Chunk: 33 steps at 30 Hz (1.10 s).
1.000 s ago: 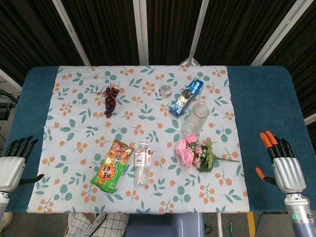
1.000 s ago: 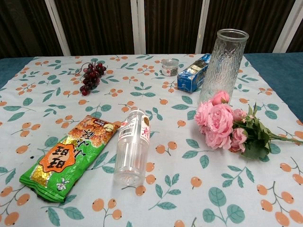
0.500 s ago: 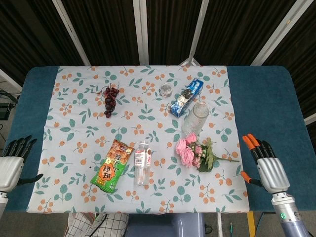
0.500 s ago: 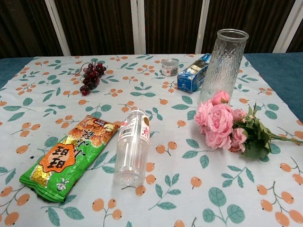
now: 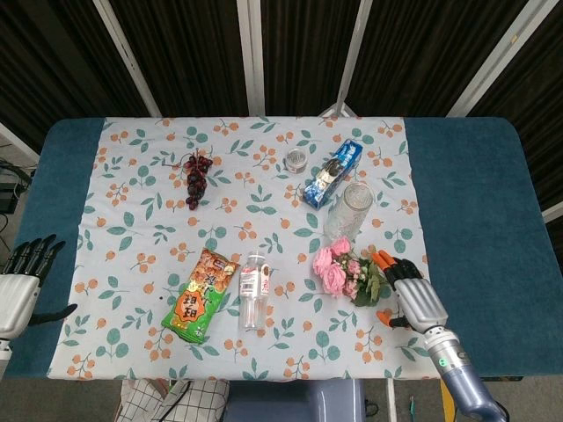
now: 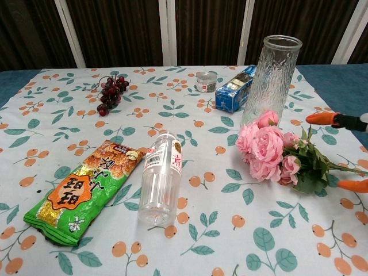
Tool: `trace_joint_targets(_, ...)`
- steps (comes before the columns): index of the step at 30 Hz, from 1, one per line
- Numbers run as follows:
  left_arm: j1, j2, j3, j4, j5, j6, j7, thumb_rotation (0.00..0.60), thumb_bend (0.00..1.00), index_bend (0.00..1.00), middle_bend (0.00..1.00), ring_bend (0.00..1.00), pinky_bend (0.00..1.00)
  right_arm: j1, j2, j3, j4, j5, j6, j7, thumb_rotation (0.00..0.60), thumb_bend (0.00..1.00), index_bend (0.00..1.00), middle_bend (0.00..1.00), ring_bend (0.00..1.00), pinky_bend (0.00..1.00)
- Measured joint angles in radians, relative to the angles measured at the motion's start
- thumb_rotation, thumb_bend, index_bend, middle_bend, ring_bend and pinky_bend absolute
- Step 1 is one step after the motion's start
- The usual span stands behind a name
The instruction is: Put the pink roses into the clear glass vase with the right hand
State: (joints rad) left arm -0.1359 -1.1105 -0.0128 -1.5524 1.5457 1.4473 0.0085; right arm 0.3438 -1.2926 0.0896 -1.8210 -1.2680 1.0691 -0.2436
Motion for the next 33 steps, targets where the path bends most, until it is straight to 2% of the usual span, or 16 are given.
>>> trace_joint_targets(8,0.0,-0.009,0.001,0.02,0.01,0.004,-0.023,0.6,0.0,0.0,0.0,0.0,0.0,0.055,-0.096,0.026,0.032,0.081,-0.022,-0.098,0.6,0.3,0.0,0.0,0.0,0.0)
trace_joint_targets(17,-0.003,-0.002,0.004,0.009,-0.002,-0.013,-0.025,0.6,0.0,0.0,0.0,0.0,0.0,0.101,-0.188,0.061,0.131,0.163,-0.018,-0.157,0.6,0.3,0.0,0.01,0.01,0.0)
trace_joint_targets(19,-0.003,0.0,0.005,0.006,-0.004,-0.018,-0.025,0.6,0.0,0.0,0.0,0.0,0.0,0.108,-0.204,0.067,0.156,0.174,-0.013,-0.164,0.6,0.3,0.02,0.07,0.08,0.01)
trace_joint_targets(22,-0.004,0.003,0.005,0.003,-0.006,-0.021,-0.025,0.6,0.0,0.0,0.0,0.0,0.0,0.115,-0.223,0.073,0.189,0.189,-0.006,-0.171,0.6,0.3,0.15,0.26,0.27,0.09)
trace_joint_targets(24,-0.004,0.004,0.006,0.001,-0.007,-0.023,-0.026,0.6,0.0,0.0,0.0,0.0,0.0,0.118,-0.234,0.074,0.209,0.196,0.001,-0.174,0.6,0.3,0.28,0.4,0.41,0.21)
trace_joint_targets(27,-0.005,0.006,0.006,-0.002,-0.01,-0.027,-0.029,0.6,0.0,0.0,0.0,0.0,0.0,0.12,-0.246,0.07,0.228,0.199,0.009,-0.176,0.6,0.3,0.42,0.53,0.54,0.35)
trace_joint_targets(30,-0.005,0.007,0.007,-0.004,-0.01,-0.029,-0.03,0.6,0.0,0.0,0.0,0.0,0.0,0.119,-0.248,0.061,0.231,0.198,0.014,-0.182,0.6,0.3,0.51,0.58,0.59,0.38)
trace_joint_targets(33,-0.005,0.009,0.008,-0.007,-0.011,-0.031,-0.032,0.6,0.0,0.0,0.0,0.0,0.0,0.117,-0.243,0.054,0.221,0.197,0.021,-0.19,0.6,0.3,0.53,0.58,0.59,0.38)
